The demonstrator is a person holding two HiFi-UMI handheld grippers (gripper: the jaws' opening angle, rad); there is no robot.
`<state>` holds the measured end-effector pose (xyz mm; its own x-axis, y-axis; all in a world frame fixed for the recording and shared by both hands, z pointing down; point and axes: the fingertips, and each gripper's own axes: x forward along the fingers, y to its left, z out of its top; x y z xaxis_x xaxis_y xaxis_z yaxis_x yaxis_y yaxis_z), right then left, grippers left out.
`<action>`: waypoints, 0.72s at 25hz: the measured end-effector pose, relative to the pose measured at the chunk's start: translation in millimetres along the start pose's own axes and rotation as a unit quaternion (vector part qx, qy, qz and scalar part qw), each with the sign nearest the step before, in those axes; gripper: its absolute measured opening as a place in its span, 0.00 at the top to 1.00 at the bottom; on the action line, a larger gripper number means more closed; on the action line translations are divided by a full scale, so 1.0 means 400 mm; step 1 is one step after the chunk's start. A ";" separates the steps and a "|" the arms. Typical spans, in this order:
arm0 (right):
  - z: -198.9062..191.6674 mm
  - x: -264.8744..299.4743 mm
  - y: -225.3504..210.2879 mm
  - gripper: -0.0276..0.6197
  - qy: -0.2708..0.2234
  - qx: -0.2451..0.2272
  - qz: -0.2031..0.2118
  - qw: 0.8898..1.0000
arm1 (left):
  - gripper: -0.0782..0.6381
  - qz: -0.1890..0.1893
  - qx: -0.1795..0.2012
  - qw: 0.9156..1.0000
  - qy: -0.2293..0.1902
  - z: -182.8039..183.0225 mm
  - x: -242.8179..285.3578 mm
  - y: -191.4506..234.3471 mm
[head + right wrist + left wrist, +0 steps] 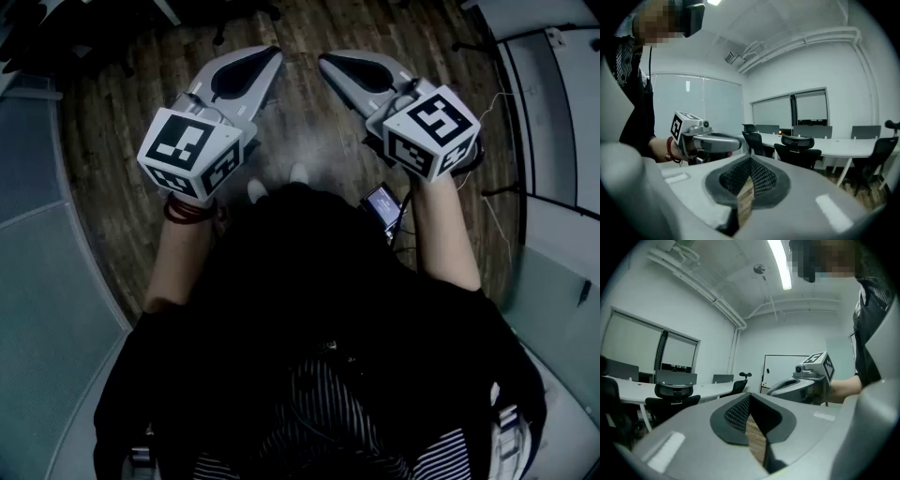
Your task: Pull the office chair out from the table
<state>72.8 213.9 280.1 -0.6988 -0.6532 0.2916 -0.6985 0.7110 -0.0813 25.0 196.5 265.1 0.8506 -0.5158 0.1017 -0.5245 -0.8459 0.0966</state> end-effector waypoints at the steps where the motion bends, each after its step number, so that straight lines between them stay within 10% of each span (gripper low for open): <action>1: 0.000 -0.006 0.002 0.96 -0.001 0.001 -0.001 1.000 | 0.89 -0.002 0.002 1.000 0.001 -0.001 0.002 -0.006; 18: 0.043 -0.045 -0.028 0.96 -0.044 -0.021 0.020 0.999 | 0.89 -0.011 0.044 0.999 0.017 0.017 0.058 -0.040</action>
<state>90.6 213.2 259.3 -0.7382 -0.6429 0.2040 -0.6638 0.7463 -0.0500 53.3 197.0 259.4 0.8590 -0.4939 0.1349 -0.4998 -0.8661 0.0118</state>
